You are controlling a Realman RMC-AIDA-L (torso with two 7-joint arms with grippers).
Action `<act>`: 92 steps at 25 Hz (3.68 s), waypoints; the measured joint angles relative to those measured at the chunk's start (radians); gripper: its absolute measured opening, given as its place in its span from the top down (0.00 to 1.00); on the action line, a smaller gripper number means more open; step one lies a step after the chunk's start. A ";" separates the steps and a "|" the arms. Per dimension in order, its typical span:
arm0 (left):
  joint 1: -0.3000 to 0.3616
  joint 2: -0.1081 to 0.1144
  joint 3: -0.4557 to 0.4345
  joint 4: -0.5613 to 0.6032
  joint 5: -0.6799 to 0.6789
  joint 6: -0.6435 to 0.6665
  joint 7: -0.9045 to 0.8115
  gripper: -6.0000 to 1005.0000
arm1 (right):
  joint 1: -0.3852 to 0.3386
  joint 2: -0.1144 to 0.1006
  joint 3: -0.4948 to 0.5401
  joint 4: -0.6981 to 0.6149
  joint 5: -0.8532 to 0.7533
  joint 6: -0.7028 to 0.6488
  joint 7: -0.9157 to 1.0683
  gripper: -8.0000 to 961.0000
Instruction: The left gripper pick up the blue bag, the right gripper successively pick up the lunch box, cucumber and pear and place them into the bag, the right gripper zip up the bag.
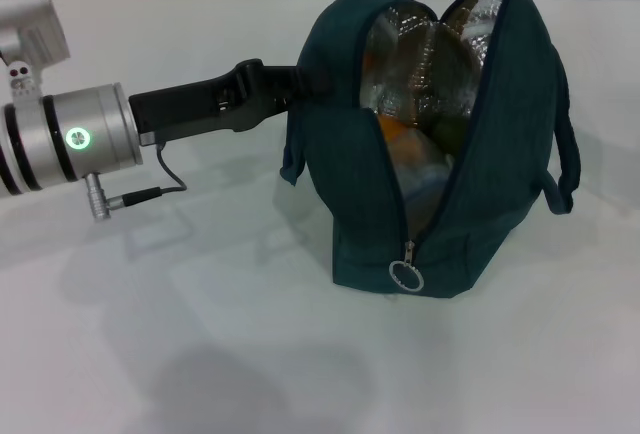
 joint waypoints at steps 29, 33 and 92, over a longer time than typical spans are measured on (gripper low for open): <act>0.021 -0.006 -0.024 0.000 -0.007 -0.005 0.006 0.88 | -0.032 -0.008 -0.230 -0.014 -0.438 -0.349 -0.361 0.37; 0.021 -0.006 -0.030 0.000 -0.007 -0.006 0.006 0.87 | -0.015 0.029 -0.238 -0.013 -0.501 -0.244 -0.356 0.37; 0.033 -0.015 -0.029 -0.002 -0.005 -0.018 0.024 0.81 | 0.089 0.051 -0.482 0.164 -0.280 0.150 -0.304 0.99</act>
